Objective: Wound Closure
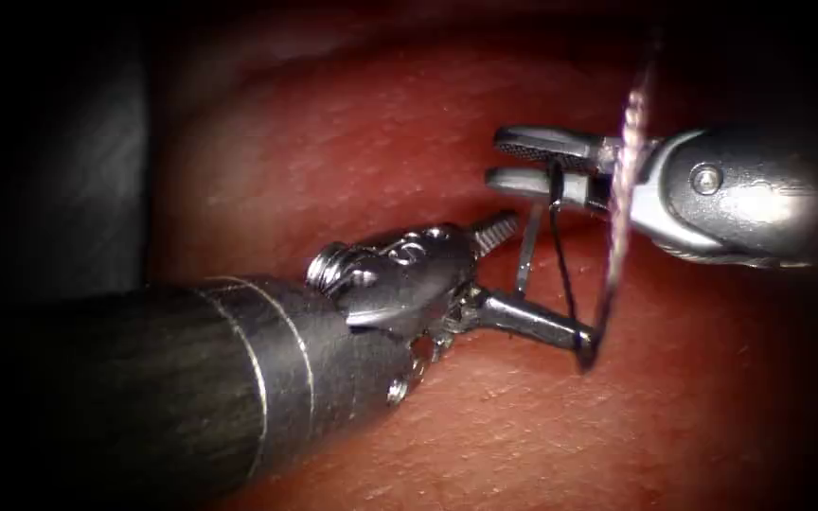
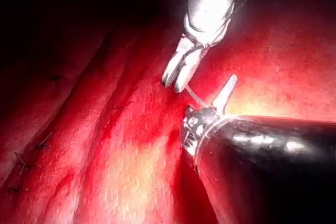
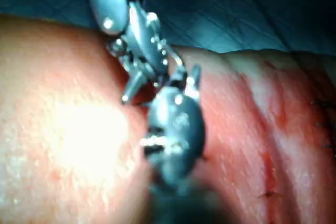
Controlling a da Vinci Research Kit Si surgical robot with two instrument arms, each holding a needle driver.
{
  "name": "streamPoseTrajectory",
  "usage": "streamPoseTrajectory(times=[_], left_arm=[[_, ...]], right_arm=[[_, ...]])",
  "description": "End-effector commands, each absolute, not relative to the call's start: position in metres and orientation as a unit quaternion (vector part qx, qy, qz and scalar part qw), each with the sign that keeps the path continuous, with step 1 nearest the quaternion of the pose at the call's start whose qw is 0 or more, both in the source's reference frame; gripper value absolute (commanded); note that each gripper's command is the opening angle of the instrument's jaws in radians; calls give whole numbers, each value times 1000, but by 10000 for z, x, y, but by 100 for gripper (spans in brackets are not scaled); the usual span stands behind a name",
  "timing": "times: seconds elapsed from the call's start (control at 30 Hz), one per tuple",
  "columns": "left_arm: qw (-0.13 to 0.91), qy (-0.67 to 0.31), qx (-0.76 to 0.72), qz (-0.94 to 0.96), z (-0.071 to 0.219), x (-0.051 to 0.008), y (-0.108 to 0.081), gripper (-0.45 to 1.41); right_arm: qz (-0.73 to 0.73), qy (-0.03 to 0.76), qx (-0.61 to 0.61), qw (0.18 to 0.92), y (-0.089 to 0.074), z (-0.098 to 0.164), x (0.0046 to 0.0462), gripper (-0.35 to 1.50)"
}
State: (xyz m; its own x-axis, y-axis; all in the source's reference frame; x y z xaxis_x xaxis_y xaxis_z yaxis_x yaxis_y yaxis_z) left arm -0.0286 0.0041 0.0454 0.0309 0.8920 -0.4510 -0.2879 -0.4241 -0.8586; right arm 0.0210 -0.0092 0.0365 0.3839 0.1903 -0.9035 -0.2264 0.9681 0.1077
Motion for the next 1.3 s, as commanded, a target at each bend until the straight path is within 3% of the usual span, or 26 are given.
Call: streamPoseTrajectory(times=[0.03,0.8,1.07,1.3], left_arm=[[454,-271,-554,643,460,-292,40,130],[416,-156,-531,722,458,-231,7,121],[396,-174,-503,748,466,-224,-16,98],[369,-198,-483,769,477,-232,-26,61]], right_arm=[[123,542,-12,831,-99,372,216,-35],[56,559,23,827,-50,416,256,-35],[28,576,20,817,-46,439,269,-35],[2,588,14,809,-52,457,284,-35]])
